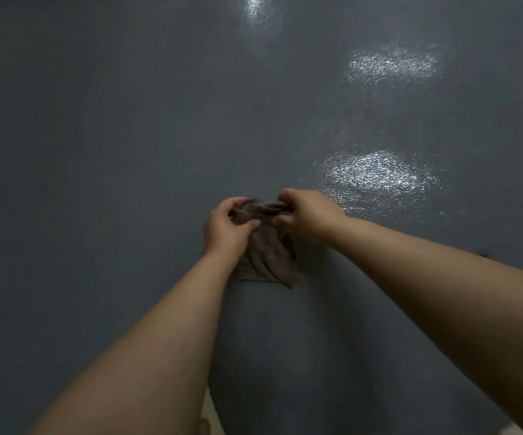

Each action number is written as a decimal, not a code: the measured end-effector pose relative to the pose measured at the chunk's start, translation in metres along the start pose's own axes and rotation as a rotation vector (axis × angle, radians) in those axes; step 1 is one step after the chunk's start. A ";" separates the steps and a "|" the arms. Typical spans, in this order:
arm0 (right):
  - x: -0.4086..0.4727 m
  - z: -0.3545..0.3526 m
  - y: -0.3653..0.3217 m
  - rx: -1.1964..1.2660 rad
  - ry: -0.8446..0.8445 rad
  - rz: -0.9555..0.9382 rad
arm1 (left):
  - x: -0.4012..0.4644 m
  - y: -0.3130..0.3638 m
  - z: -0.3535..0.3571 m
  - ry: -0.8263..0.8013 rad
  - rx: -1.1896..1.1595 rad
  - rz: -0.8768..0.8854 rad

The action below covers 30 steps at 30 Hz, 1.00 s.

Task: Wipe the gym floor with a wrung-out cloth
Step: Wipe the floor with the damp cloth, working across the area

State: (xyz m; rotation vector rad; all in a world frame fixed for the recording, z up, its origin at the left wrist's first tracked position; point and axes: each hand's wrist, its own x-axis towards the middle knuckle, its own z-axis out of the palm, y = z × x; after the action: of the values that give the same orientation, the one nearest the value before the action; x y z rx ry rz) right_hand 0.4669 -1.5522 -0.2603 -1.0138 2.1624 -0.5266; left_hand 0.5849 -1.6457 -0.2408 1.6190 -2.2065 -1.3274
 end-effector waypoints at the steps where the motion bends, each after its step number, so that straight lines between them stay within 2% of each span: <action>1: 0.004 -0.003 0.002 -0.011 0.043 0.046 | 0.002 0.001 0.004 0.102 0.081 0.001; 3: 0.012 -0.012 0.008 -0.025 0.157 0.120 | 0.001 0.008 0.018 0.237 0.281 0.084; 5: 0.018 -0.020 0.018 -0.008 0.231 0.189 | -0.007 0.009 0.041 0.186 0.486 0.204; 8: 0.020 -0.025 0.032 -0.040 0.299 0.211 | -0.028 -0.011 0.080 0.109 0.651 0.084; 10: 0.018 -0.023 0.037 -0.084 0.343 0.168 | -0.036 -0.023 0.093 0.106 0.709 0.103; 13: 0.021 -0.021 0.042 -0.085 0.396 0.129 | -0.031 -0.023 0.095 -0.014 0.811 0.264; 17: 0.030 -0.024 0.050 -0.059 0.437 0.132 | -0.012 -0.012 0.095 -0.195 0.952 0.624; 21: 0.032 -0.028 0.053 -0.112 0.475 0.155 | 0.022 0.012 0.092 -0.363 1.013 0.775; 26: 0.024 -0.011 0.048 -0.235 0.528 0.170 | 0.062 0.019 0.077 -0.288 1.025 0.733; 30: 0.013 -0.008 0.045 -0.301 0.426 0.185 | 0.101 0.009 0.041 -0.108 0.936 0.424</action>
State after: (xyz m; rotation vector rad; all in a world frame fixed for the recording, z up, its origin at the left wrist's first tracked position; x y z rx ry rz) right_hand 0.4318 -1.5348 -0.2868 -0.9007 2.7475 -0.3573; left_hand 0.5131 -1.7034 -0.2992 1.0934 -3.2407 -0.2503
